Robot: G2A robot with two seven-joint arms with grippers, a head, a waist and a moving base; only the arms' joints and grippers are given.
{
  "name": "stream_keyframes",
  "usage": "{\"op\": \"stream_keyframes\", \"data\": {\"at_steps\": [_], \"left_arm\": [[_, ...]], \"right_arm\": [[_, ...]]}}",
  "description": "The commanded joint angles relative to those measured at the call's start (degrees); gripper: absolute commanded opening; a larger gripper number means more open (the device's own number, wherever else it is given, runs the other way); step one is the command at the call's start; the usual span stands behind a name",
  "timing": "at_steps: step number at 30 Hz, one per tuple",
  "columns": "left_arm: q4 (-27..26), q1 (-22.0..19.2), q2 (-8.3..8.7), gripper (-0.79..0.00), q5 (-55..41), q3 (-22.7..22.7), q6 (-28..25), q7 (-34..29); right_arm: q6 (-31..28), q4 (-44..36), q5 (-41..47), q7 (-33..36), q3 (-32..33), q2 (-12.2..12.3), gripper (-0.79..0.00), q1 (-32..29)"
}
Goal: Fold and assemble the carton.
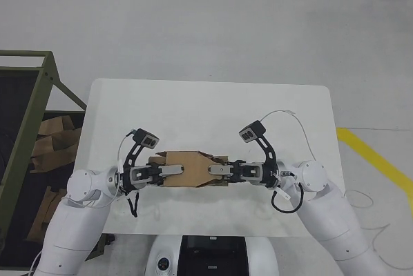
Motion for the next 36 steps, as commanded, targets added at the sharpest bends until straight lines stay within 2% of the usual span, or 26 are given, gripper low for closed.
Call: {"op": "stream_keyframes", "data": {"at_steps": [1,2,8,19,27,36], "left_arm": [[-0.09,0.04,0.01,-0.785,-0.29,-0.11,0.05,1.22],[-0.16,0.06,0.01,-0.785,-0.18,-0.16,0.01,1.88],[-0.68,0.26,0.07,-0.785,-0.21,-0.11,0.29,4.13],[-1.36,0.22,0.21,-0.785,-2.09,-0.73,1.63,6.74],[-2.72,0.25,0.21,-0.785,-2.91,-0.8,0.72,7.79],[-3.74,0.81,0.14,-0.785,-2.08,-0.38,-2.28,8.86]], "right_arm": [[0.1,-0.06,-0.62,-0.51,0.19,0.06,-0.074,-0.07],[-0.01,-0.2,-0.59,-0.8,0.42,0.09,0.0,-0.19],[-1.91,-1.12,-0.17,-2.22,3.44,0.58,0.0,-1.85],[-9.14,-7.07,-1.98,-6.63,12.24,1.89,0.0,-8.16],[-6.15,-11.44,-2.7,-9.12,16.01,2.57,0.0,-11.39],[-3.52,-12.71,-0.69,-8.83,14.26,2.48,0.0,-10.18]]}}
